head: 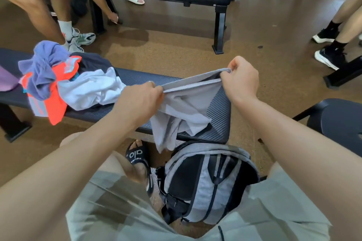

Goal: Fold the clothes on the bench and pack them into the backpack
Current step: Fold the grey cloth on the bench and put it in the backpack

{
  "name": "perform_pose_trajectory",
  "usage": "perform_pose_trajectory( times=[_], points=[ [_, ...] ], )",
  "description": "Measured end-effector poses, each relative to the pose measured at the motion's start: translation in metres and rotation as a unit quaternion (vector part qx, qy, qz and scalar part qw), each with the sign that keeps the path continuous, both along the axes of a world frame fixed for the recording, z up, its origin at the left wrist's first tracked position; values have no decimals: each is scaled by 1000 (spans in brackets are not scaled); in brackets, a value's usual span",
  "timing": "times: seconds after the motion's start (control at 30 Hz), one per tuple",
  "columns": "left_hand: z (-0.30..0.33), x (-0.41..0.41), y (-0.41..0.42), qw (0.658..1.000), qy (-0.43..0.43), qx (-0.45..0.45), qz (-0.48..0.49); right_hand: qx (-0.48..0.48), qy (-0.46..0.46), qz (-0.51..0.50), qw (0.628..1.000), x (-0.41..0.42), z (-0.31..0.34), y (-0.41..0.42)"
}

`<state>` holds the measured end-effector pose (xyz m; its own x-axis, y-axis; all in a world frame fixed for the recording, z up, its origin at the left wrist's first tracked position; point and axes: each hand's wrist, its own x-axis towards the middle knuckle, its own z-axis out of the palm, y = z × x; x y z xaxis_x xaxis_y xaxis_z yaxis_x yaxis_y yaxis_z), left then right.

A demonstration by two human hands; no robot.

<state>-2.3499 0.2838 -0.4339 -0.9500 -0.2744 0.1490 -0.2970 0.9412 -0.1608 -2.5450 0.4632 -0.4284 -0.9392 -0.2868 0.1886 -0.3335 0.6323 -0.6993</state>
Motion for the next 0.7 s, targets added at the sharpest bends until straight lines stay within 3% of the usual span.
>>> perform_pose_trajectory(
  times=[0.13,0.27,0.4,0.47,0.53,0.6,0.7],
  points=[
    [16,1,-13,999,34,-9,5,-19,-45,-22,999,-6,7,7],
    [17,9,-4,998,42,-12,-37,-95,-181,-57,977,-4,16,2],
    [23,14,-3,995,88,4,-52,-242,-400,-96,879,-3,26,-7],
    [26,14,-4,994,94,9,-49,-226,-389,-57,891,-4,26,-5],
    [24,14,-4,994,90,13,-53,-117,-300,5,947,-4,25,-3],
    [21,12,-4,995,84,17,-55,-25,-206,30,978,1,20,1],
    [14,11,-6,997,63,13,-52,-54,-145,27,988,4,8,3]
  ],
)
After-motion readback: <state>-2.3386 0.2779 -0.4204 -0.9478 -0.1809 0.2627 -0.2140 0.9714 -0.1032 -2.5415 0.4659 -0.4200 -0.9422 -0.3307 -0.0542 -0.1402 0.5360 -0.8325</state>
